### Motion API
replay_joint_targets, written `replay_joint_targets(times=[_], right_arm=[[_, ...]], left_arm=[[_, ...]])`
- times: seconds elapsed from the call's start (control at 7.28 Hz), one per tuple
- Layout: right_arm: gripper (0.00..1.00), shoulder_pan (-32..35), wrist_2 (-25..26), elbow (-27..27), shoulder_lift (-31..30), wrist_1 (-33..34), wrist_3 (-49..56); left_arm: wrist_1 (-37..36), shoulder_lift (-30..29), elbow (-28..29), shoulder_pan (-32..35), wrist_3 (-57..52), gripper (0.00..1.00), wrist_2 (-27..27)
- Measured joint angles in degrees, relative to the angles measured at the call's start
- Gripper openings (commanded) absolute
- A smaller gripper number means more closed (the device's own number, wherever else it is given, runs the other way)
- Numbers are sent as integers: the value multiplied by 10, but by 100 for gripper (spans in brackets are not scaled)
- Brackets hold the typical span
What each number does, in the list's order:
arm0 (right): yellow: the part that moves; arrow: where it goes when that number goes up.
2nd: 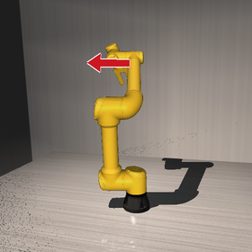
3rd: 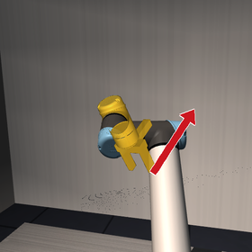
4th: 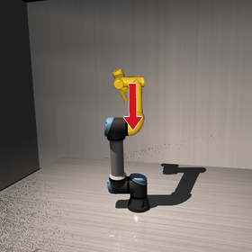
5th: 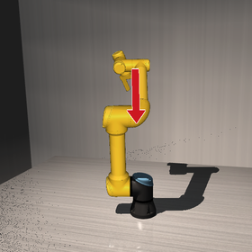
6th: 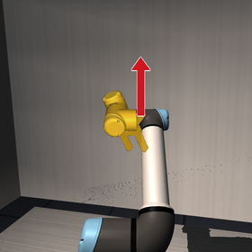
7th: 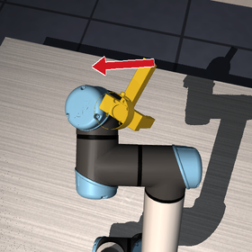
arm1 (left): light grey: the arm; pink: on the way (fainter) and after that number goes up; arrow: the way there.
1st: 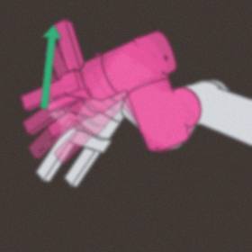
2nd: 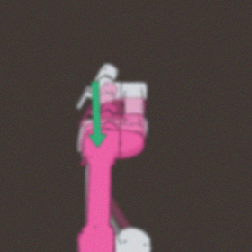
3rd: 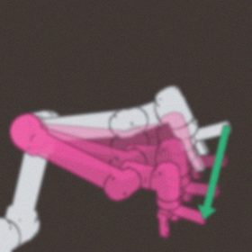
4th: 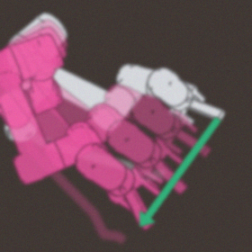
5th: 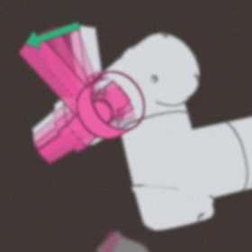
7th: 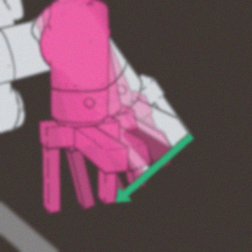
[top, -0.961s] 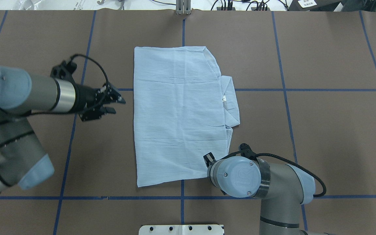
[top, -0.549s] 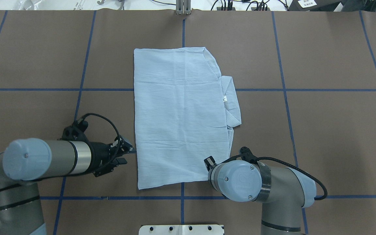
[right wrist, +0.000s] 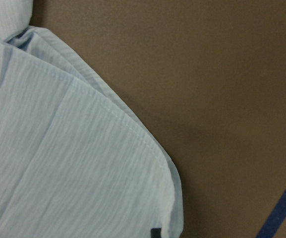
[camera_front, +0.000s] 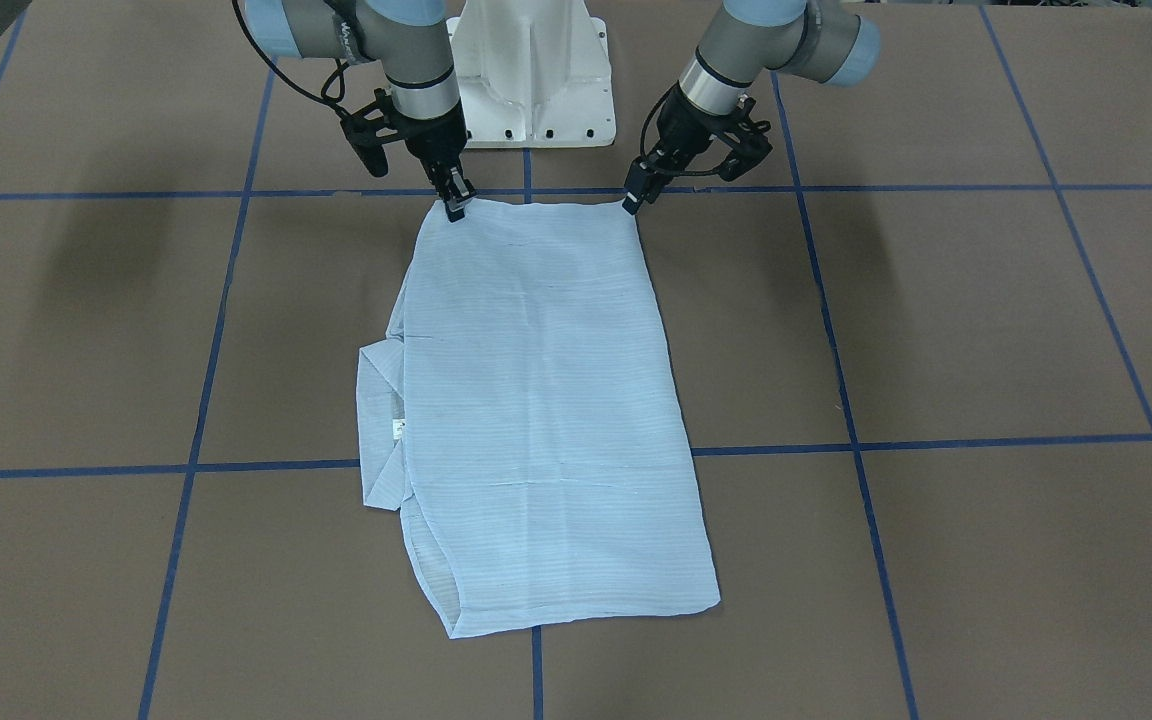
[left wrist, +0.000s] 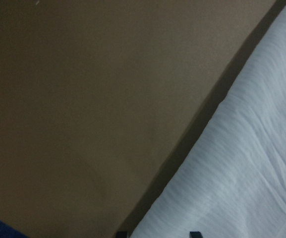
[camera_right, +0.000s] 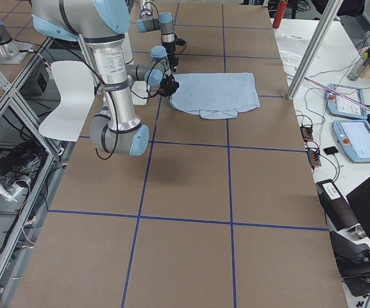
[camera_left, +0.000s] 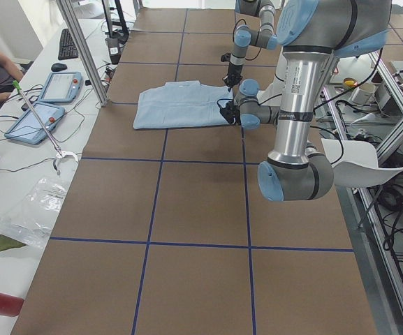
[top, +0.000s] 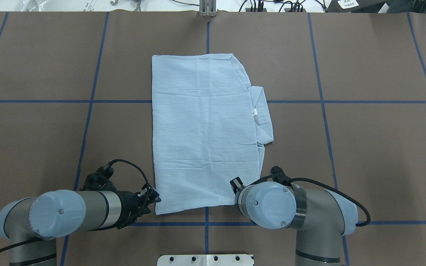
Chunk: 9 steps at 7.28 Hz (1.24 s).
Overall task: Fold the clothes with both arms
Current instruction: 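Move the left gripper to the other near corner and grasp both corners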
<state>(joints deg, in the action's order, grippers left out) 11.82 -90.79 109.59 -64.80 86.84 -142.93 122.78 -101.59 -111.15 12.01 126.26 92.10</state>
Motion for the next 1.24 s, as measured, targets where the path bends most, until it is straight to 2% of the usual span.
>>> replay_joint_targets(times=[0.41,1.24], right_arm=[[0,2,-2,2,2,4,-1],[0,1,-3,12,1,25,0]], left_arm=[[-45,-22,1,-17,1,50,-15],[-68,-29,11,-24,-7,50,-25]])
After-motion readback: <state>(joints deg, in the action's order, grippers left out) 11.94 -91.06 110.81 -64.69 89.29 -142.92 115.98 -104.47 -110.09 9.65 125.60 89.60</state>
